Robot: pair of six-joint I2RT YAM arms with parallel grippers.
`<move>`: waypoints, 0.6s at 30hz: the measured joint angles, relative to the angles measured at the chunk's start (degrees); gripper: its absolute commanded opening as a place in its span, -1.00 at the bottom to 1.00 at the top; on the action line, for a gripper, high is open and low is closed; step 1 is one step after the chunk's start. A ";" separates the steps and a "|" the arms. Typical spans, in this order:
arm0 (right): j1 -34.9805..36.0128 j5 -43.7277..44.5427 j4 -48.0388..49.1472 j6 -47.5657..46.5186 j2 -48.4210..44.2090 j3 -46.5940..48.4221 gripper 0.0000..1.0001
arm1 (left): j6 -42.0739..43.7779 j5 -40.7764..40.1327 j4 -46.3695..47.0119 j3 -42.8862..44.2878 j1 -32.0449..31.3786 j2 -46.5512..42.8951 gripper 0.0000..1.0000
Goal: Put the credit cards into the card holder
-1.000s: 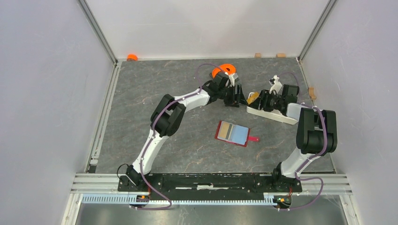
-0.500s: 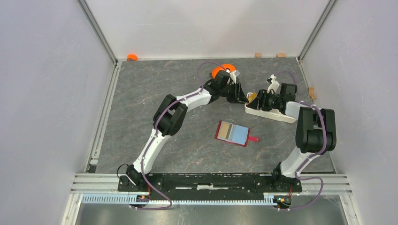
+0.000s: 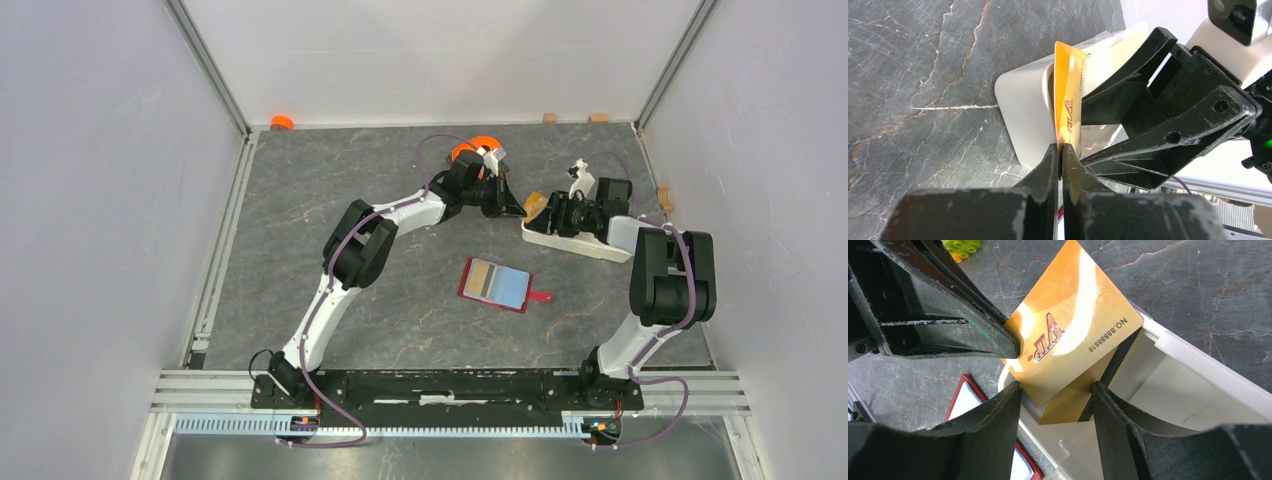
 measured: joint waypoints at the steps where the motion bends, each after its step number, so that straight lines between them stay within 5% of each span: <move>1: 0.00 0.04 -0.04 0.00 0.00 0.00 0.18 | -0.17 0.02 1.03 -0.83 0.13 -0.31 -0.96; 10: 0.92 0.44 -2.89 0.24 -0.55 -0.15 0.67 | -1.01 -0.74 8.41 -13.53 0.98 -7.41 -0.95; 18: -2.03 1.46 -3.91 1.18 -5.66 -0.55 0.73 | -1.40 -1.31 13.66 -17.90 2.67 -14.16 -0.96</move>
